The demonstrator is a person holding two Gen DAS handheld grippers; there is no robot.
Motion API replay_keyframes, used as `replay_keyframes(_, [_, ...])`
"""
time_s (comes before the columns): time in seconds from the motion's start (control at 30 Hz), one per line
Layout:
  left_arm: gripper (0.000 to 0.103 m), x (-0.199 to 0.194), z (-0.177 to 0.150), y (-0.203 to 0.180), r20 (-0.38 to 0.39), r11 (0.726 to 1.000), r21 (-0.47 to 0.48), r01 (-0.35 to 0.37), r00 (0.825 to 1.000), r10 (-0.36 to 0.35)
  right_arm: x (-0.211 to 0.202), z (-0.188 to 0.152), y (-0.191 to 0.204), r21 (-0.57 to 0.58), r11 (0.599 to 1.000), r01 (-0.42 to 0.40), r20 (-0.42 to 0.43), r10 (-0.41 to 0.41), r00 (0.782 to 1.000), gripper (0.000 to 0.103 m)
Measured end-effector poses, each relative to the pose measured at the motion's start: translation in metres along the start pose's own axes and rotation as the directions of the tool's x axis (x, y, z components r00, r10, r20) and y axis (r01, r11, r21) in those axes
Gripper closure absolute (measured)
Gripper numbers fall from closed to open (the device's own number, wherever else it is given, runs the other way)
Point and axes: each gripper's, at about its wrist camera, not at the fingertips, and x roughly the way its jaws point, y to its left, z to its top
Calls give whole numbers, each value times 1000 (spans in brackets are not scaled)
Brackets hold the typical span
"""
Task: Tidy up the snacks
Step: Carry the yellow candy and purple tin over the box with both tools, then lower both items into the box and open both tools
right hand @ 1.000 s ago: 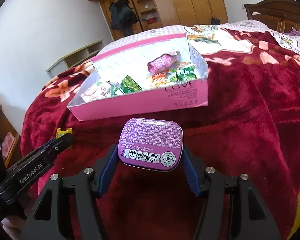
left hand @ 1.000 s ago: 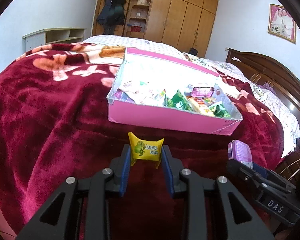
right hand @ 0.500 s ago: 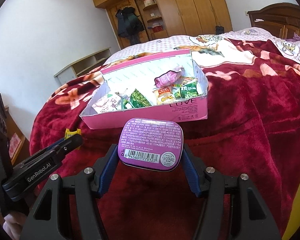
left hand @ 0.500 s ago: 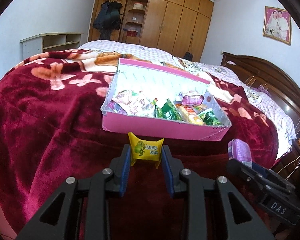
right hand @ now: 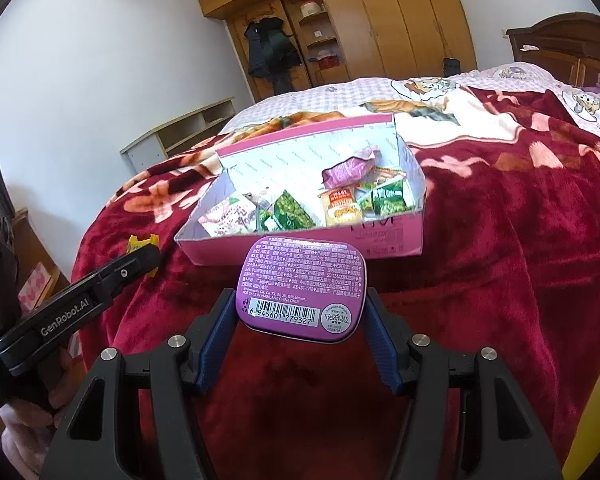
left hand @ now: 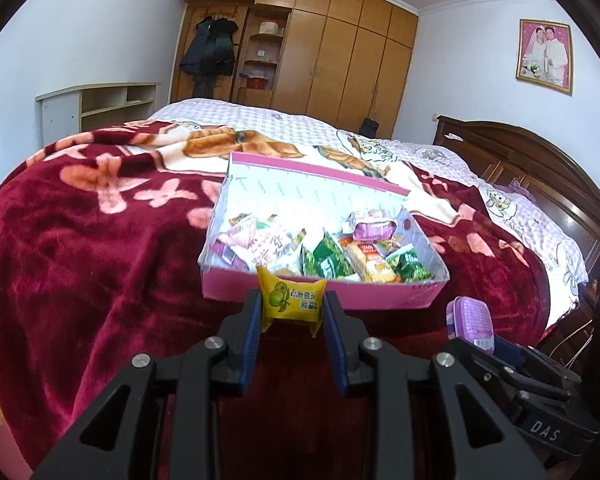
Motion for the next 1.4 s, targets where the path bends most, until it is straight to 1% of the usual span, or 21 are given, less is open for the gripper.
replay_keyframes(0.3, [72,22,24,-6,-3,999,44,1,1000,-1,13,25,-6,-14,1000,-6,-7,6,1000,40])
replay_keyframes(0.43, [72,35,38,-8,1,998,56,4,1000,-4,20,37,-6,-28,1000,4,-4,-4,1000,40])
replay_keyframes(0.6, [72,60,54,-9,-12,998,70,7,1000,-6,32,53,-7,-31,999,17,4,-17,1000,40])
replay_keyframes(0.83, [72,91,67,-11,-25,997,78,-4,1000,6,53,73,-8,-39,999,27,20,-26,999,40])
replay_keyframes(0.93, [72,106,72,-12,-34,997,72,-7,999,9,61,78,-8,-50,998,40,27,-39,999,40])
replay_keyframes(1.07, [72,129,74,-12,-60,997,73,-13,998,17,75,82,-11,-45,998,41,14,-40,999,40])
replay_keyframes(1.23, [72,154,73,-13,-102,997,76,-16,994,24,92,81,-15,-49,997,51,-2,-52,999,40])
replay_keyframes(1.4, [72,172,72,-12,-125,997,71,-22,992,31,107,78,-21,-47,998,49,-31,-50,998,40])
